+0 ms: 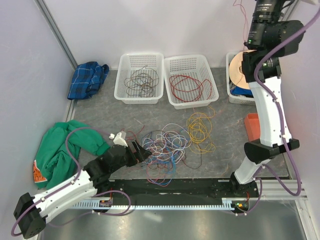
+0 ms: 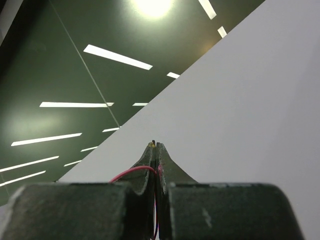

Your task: Untangle the cables

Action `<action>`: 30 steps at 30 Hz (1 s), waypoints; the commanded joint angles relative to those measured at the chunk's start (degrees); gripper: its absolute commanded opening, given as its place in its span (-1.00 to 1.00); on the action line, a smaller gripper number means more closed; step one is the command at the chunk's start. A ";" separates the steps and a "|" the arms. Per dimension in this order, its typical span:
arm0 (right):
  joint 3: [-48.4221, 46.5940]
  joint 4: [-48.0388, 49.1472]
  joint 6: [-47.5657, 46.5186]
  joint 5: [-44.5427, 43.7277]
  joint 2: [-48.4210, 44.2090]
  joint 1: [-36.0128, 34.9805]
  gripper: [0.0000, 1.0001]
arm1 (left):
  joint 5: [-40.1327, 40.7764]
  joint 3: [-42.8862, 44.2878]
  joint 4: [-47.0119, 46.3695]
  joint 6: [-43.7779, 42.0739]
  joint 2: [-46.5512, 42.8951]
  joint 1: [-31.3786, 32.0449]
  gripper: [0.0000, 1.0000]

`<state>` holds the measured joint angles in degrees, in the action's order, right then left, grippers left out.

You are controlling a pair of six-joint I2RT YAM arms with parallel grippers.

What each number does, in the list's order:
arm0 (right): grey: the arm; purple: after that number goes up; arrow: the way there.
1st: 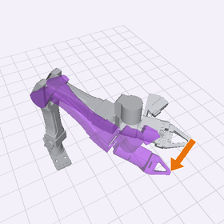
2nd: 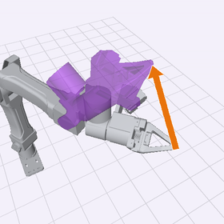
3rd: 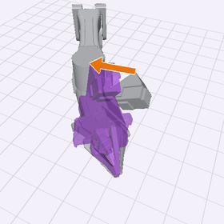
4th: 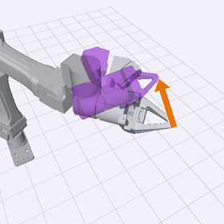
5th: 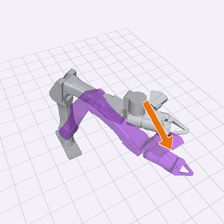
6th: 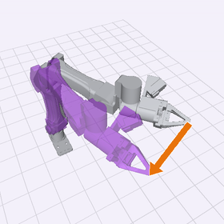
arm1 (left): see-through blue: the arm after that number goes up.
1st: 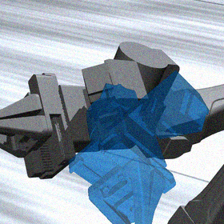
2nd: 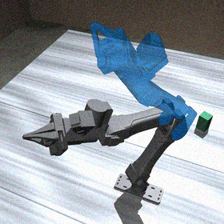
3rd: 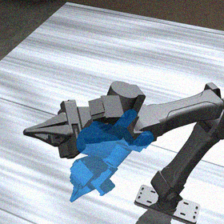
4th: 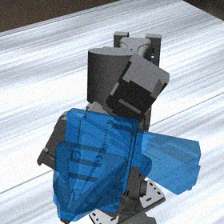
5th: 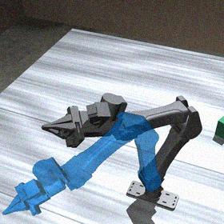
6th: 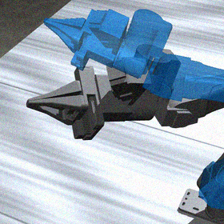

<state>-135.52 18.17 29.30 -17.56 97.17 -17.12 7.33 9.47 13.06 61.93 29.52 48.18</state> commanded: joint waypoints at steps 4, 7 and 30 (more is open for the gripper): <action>-2.72 1.16 0.14 -0.02 8.55 -0.01 -1.00 | 0.66 -0.07 -5.76 0.21 3.79 -0.02 0.99; -4.65 2.21 0.41 -0.02 12.59 0.07 -1.00 | 0.84 0.28 -8.22 -0.49 7.21 -0.02 0.99; 22.02 7.40 5.59 5.60 18.59 1.04 -1.00 | -1.27 2.13 -15.52 -1.11 21.02 -0.02 0.99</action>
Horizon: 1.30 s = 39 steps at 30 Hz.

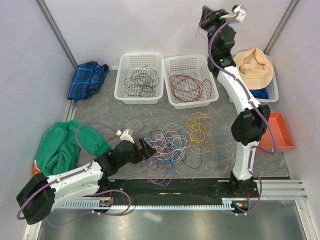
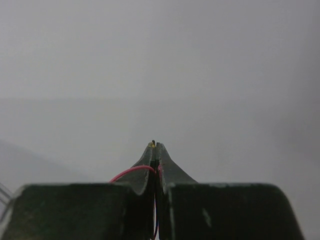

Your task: Untangle the cables

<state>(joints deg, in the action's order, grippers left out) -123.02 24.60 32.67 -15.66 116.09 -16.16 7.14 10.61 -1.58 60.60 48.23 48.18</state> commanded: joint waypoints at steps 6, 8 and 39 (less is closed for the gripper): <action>12.82 -6.74 1.18 5.73 3.77 -0.36 -1.00 | -1.69 0.38 -1.23 0.75 2.05 0.16 0.99; 8.36 -14.64 -0.14 6.78 6.06 -0.36 -1.00 | -1.34 0.20 -1.31 0.75 1.26 0.16 0.99; 73.79 -11.24 3.63 6.25 -48.32 -15.47 0.90 | 14.83 15.31 14.41 -16.30 -13.70 0.16 0.97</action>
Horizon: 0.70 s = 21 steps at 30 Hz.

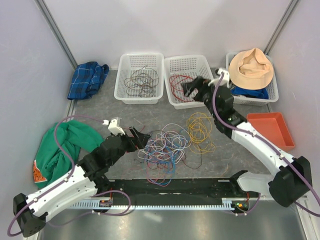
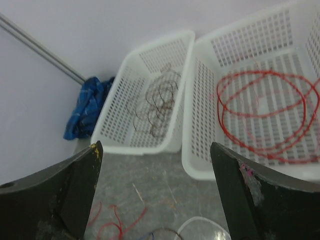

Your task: Untangle the cables

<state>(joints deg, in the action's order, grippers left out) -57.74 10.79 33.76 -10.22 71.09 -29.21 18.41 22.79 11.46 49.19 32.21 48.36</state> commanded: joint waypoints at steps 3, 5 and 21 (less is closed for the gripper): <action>13.95 2.22 2.63 3.18 -5.78 -6.46 0.77 | 6.45 4.46 2.51 -2.80 4.61 -0.02 0.95; 17.89 2.48 2.80 3.80 -6.83 -10.33 0.73 | 7.94 5.77 4.08 -1.38 7.16 -0.11 0.93; 29.08 2.75 1.67 1.96 -13.43 -18.78 0.71 | 31.15 15.80 45.38 47.99 12.51 -1.16 0.99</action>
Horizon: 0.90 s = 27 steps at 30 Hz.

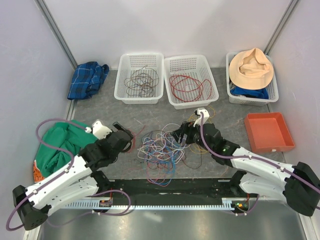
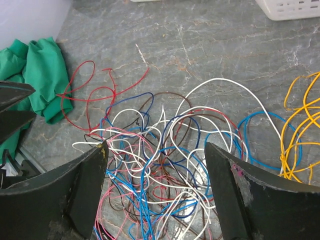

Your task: Untangle the cables

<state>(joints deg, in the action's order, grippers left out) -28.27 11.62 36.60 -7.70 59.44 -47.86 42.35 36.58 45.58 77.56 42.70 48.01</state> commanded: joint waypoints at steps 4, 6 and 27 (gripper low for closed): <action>-0.21 0.95 -1.53 -0.56 -3.45 -0.13 0.73 | 7.58 4.02 12.34 23.34 9.84 -4.31 0.99; -0.12 0.25 -1.62 -0.56 -4.24 -0.22 0.74 | 6.70 4.55 10.85 22.38 14.58 -8.08 0.99; -1.08 -4.76 -1.97 -2.31 -10.66 -0.13 0.76 | -15.62 0.42 -23.96 -9.60 20.42 -19.71 -0.96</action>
<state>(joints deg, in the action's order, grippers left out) -28.27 6.81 34.50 -9.34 49.76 -47.86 30.59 37.06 26.44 75.44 65.65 28.56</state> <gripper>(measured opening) 0.883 0.028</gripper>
